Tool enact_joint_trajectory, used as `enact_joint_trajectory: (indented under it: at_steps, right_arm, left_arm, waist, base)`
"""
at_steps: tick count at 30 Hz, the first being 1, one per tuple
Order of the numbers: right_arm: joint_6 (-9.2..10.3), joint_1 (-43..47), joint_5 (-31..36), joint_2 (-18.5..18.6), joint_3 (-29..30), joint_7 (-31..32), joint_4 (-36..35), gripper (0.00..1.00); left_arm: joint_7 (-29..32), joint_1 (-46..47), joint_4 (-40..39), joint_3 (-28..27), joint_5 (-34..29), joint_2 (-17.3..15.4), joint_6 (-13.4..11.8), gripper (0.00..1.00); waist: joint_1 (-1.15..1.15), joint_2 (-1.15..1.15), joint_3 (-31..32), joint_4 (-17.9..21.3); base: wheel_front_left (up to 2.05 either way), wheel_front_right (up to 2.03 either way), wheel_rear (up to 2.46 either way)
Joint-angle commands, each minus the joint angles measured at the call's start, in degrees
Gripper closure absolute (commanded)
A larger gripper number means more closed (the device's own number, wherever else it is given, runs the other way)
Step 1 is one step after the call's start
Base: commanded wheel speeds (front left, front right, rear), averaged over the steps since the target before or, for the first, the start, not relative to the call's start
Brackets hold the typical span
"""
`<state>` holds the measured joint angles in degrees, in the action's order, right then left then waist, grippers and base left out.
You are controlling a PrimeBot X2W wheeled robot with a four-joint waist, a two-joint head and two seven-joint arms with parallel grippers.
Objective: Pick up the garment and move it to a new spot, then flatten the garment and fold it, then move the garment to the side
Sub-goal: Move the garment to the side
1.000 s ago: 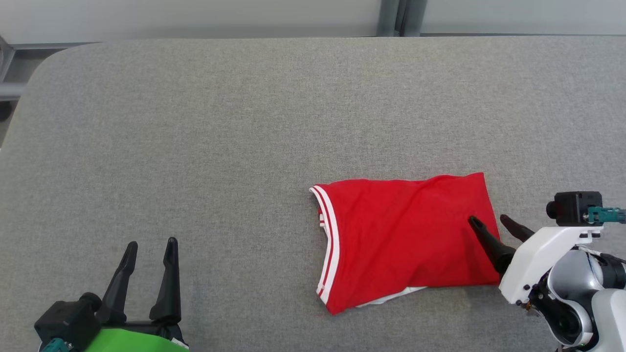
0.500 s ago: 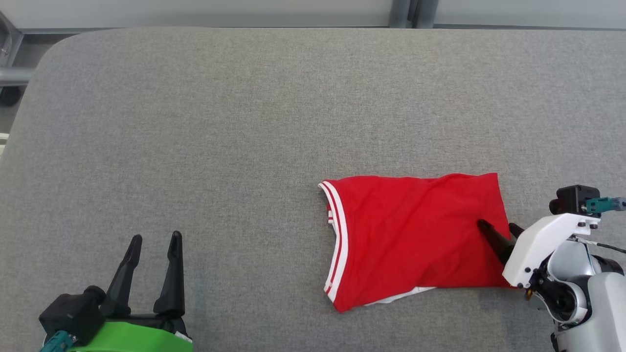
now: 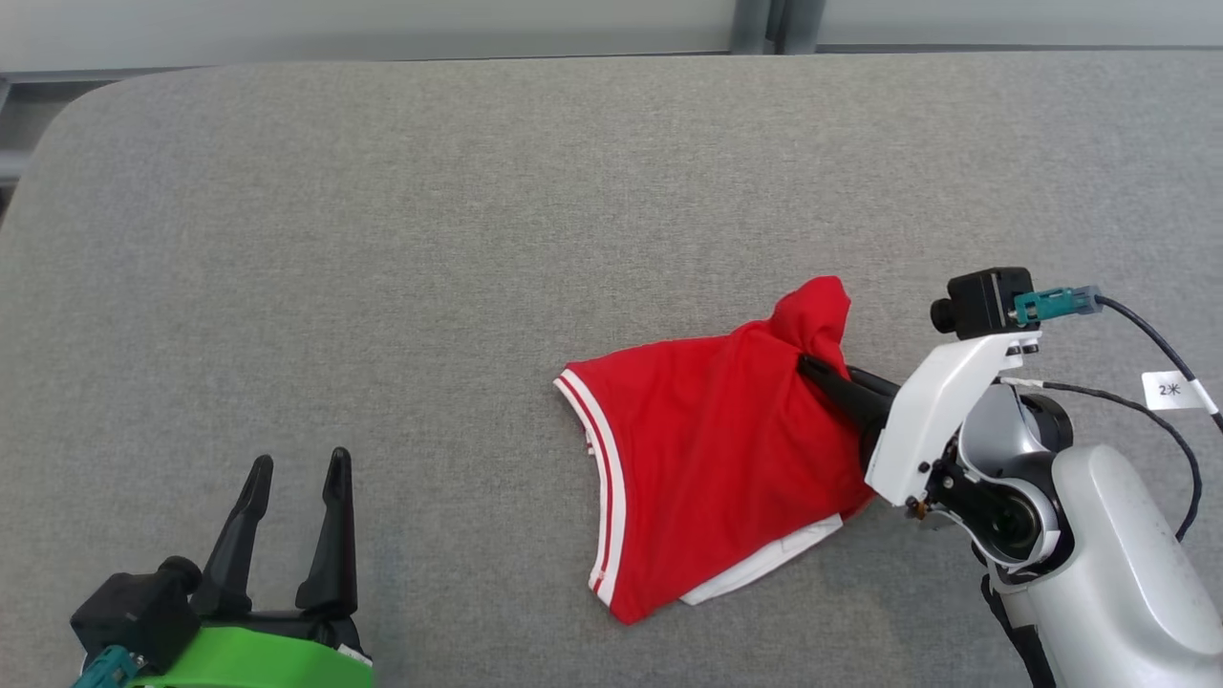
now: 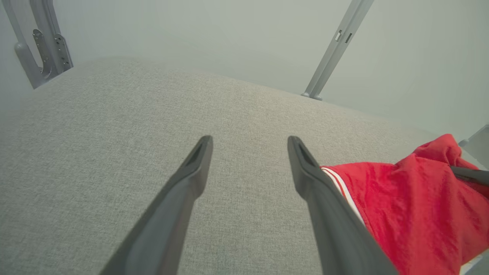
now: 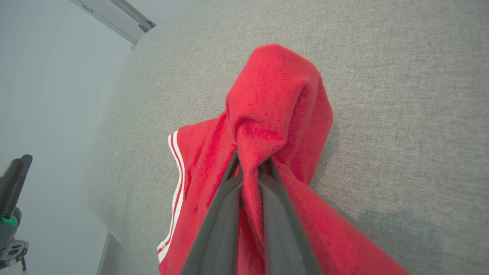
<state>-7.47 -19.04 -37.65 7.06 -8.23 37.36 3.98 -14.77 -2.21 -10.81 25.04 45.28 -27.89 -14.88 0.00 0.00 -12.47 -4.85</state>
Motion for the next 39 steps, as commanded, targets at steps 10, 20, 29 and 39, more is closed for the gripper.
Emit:
enact_joint_trajectory:
  at_steps: [10,20,29,39]
  right_arm:
    - [-0.04,2.8,0.1,0.7,-0.3,-3.8,-3.1,1.0]
    - [-0.04,4.0,0.1,2.6,5.3,-7.3,-1.2,1.0]
    - [-0.04,-6.3,4.6,6.5,7.3,-9.5,4.0,1.0]
    - [-0.03,-18.4,9.6,13.4,10.9,-8.9,11.9,1.0]
  left_arm:
    - [0.6,-0.5,-2.3,-1.5,-1.7,-2.8,-0.8,0.0]
    - [4.5,3.3,-6.1,-0.4,-3.9,-5.5,-1.0,0.0]
    - [6.6,6.2,-6.2,3.7,-5.5,-3.8,-0.1,0.0]
    - [7.1,8.8,-4.6,7.2,-6.6,-0.9,0.9,0.0]
  waist:
    - [0.0,0.0,-1.9,16.5]
    - [0.0,0.0,-5.7,28.9]
    - [0.0,0.0,-7.9,28.1]
    - [0.0,0.0,-9.3,22.7]
  base:
    - [0.0,0.0,0.0]
    - [0.0,0.0,0.0]
    - [0.0,0.0,0.0]
    - [0.0,0.0,0.0]
